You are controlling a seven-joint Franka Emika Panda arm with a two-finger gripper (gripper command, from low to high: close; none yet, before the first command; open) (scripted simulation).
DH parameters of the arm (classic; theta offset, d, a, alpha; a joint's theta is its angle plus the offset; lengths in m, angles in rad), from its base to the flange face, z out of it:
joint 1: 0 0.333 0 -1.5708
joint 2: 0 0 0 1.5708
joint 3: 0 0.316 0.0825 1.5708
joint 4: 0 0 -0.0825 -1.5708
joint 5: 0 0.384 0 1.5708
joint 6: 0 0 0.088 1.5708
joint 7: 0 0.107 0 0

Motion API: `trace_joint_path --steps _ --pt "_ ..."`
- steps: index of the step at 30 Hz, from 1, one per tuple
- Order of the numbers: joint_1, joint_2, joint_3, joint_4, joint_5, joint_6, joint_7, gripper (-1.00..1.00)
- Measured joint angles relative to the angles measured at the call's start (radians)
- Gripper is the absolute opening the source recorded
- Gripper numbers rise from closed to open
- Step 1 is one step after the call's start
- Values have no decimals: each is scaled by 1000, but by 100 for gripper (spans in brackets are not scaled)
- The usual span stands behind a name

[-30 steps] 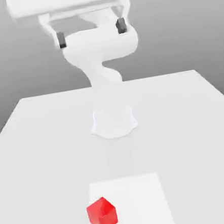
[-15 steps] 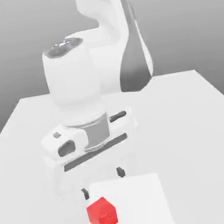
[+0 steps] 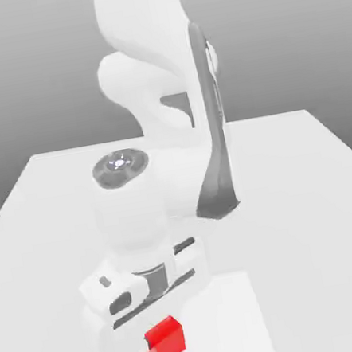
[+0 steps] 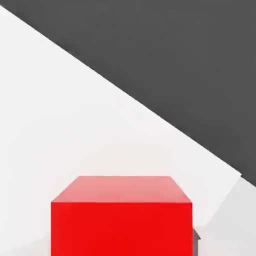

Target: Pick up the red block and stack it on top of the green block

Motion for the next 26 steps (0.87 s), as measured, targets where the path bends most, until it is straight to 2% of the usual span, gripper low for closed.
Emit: trace_joint_path --steps 6,17,21,22,26 --pt "51 -157 -62 -23 -124 -130 85 -100" --pt "307 -124 220 158 -237 -272 -85 -100" --pt "398 0 297 239 -292 -229 -131 -100" --pt "408 37 299 248 -302 -201 -131 100" --pt "408 37 299 248 -302 -201 -131 100"
